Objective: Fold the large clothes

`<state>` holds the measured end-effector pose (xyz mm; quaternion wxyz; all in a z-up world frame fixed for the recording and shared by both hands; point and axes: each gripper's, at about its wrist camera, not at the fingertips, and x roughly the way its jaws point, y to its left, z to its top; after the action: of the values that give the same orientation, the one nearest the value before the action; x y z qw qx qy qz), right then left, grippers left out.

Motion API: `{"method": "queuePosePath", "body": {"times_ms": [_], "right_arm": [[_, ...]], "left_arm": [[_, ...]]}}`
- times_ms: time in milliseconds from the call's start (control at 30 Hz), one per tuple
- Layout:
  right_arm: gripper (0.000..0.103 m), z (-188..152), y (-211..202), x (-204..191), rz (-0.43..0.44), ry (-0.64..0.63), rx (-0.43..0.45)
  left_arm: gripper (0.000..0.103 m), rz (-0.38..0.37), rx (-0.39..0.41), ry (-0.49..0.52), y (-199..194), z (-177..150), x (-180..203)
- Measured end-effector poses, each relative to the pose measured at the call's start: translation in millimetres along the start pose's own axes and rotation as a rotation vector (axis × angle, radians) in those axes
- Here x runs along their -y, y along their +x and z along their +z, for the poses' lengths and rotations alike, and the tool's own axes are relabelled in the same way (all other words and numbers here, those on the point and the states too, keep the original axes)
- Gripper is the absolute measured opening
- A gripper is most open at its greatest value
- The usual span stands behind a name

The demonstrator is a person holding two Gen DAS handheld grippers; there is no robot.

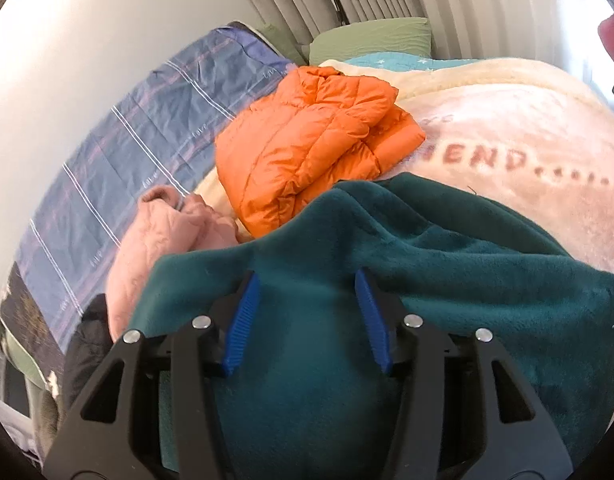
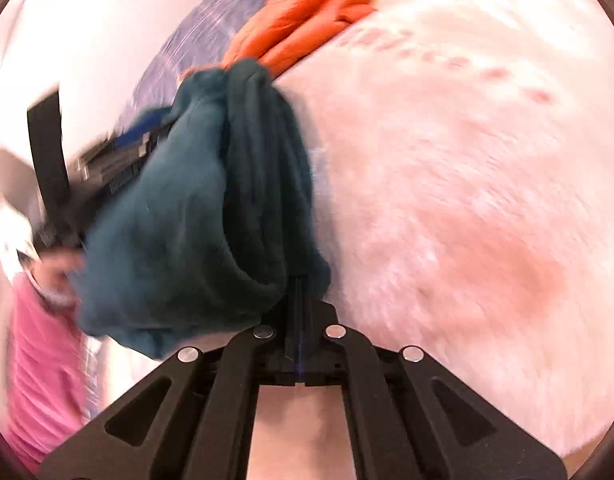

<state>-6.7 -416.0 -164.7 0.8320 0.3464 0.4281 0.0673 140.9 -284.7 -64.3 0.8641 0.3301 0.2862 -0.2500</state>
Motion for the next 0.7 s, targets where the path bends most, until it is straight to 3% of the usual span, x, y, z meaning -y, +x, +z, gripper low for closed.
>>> {"method": "queuePosePath", "body": {"times_ms": [33, 67, 167, 267, 333, 400, 433, 500, 567, 700], "right_arm": [[0.005, -4, -8, -7, -0.074, -0.022, 0.035], [0.005, -3, -19, -12, -0.132, -0.052, 0.079], [0.005, -7, -55, -34, -0.032, -0.106, 0.169], [0.01, -11, -61, -76, 0.02, -0.275, 0.227], [0.011, -13, -37, -93, -0.005, -0.324, 0.193], [0.009, -2, 6, -82, -0.059, -0.285, 0.1], [0.007, -5, 18, -74, -0.044, -0.27, 0.097], [0.007, -14, 19, -74, -0.064, -0.322, 0.134], [0.006, -20, 17, -67, -0.06, -0.281, 0.093], [0.004, -23, 23, -69, -0.047, -0.285, 0.067]], "left_arm": [[0.049, 0.002, -0.003, 0.003, 0, 1, 0], [0.049, -0.002, -0.009, 0.004, 1, 2, 0], [0.049, -0.023, -0.023, -0.005, 5, 5, -4], [0.049, -0.038, -0.026, -0.019, 6, 5, -7], [0.049, -0.038, -0.022, -0.023, 5, 4, -7], [0.049, -0.042, -0.017, -0.033, 4, 3, -9], [0.049, -0.05, -0.016, -0.042, 5, 3, -10], [0.05, -0.056, -0.02, -0.052, 7, 3, -12], [0.051, -0.086, -0.014, -0.064, 5, 4, -15], [0.052, -0.206, -0.023, -0.133, 1, 19, -35]]}}
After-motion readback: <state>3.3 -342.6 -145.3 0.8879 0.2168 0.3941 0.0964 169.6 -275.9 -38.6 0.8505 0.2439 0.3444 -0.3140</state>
